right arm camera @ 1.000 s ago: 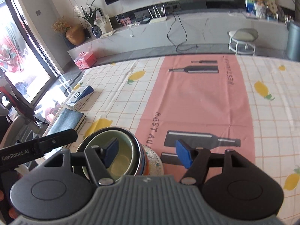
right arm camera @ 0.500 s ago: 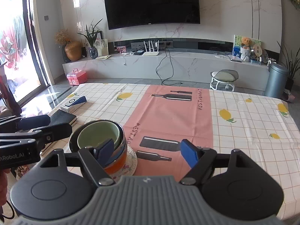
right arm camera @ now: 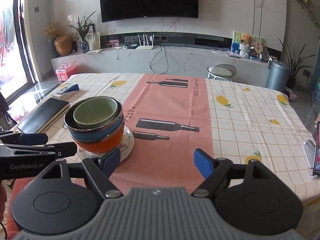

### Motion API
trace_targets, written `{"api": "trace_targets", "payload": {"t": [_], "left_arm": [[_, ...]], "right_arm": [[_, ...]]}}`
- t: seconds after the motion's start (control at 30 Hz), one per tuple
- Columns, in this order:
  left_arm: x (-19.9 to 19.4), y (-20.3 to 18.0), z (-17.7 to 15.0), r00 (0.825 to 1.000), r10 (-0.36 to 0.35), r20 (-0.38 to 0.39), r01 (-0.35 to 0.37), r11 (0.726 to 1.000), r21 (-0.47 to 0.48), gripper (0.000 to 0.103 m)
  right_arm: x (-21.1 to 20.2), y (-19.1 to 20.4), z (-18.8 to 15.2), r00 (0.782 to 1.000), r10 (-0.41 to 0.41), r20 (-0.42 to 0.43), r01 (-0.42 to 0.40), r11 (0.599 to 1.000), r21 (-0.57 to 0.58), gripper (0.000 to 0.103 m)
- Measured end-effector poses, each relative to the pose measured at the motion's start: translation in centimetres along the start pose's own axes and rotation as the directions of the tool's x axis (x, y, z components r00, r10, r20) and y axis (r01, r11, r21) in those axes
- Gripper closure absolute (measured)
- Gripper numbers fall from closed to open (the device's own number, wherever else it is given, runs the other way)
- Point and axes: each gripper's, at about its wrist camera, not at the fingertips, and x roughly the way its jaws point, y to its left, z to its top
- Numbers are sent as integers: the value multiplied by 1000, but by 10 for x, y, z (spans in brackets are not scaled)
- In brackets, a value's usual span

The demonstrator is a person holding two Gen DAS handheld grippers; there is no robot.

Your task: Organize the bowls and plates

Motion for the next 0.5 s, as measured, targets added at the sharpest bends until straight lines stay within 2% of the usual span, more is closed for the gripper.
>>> {"api": "trace_targets", "payload": {"t": [0.17,0.5], "left_arm": [[8,2,-7,999,-5,-44,4,1000,-12,16],[16,8,-10,997,8,-73,-10,999,-40,16]], "right_arm": [[9,-1,-7,999,-12,-43,13,1000,25,24],[24,5,-11,995,-1,-98,2,1000,10,24]]}}
